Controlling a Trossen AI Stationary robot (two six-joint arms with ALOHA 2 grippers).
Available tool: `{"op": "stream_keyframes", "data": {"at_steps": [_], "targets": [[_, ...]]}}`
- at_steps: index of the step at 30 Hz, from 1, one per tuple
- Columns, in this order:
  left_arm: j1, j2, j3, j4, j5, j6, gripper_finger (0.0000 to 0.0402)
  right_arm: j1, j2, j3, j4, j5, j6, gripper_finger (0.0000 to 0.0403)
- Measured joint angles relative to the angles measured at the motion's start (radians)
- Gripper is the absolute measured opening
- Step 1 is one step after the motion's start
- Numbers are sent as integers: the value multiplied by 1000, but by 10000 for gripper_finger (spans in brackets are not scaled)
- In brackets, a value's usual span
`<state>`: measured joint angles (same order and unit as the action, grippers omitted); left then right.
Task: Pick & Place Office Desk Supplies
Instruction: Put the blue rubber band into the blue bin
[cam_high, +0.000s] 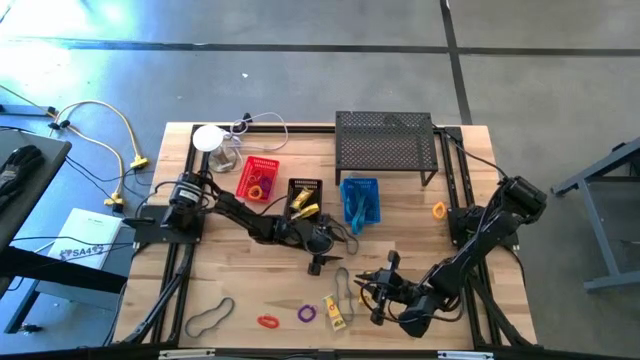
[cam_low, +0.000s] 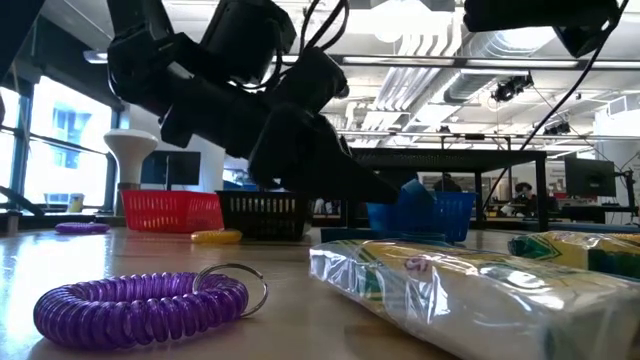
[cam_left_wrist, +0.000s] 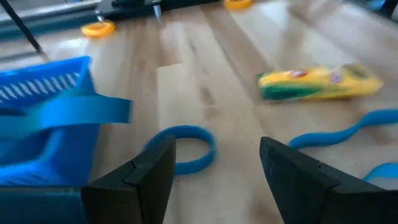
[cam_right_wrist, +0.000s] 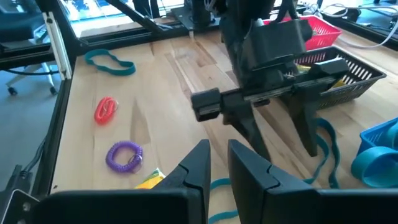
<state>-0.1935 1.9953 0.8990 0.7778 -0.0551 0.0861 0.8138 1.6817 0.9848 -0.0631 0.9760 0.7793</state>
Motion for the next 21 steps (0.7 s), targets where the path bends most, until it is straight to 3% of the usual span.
{"op": "stream_keyframes", "data": {"at_steps": [4, 12, 21], "targets": [[-17, -1, 44, -42, 21, -134, 225, -6, 0, 0, 1, -12, -25, 42], [-42, -1, 205, -369, -46, -87, 225, -18, 0, 0, 49, -10, -104, 42], [-18, 39, 208, -301, -62, -66, 225, -6, 0, 0, 310, -6, -454, 42]]}}
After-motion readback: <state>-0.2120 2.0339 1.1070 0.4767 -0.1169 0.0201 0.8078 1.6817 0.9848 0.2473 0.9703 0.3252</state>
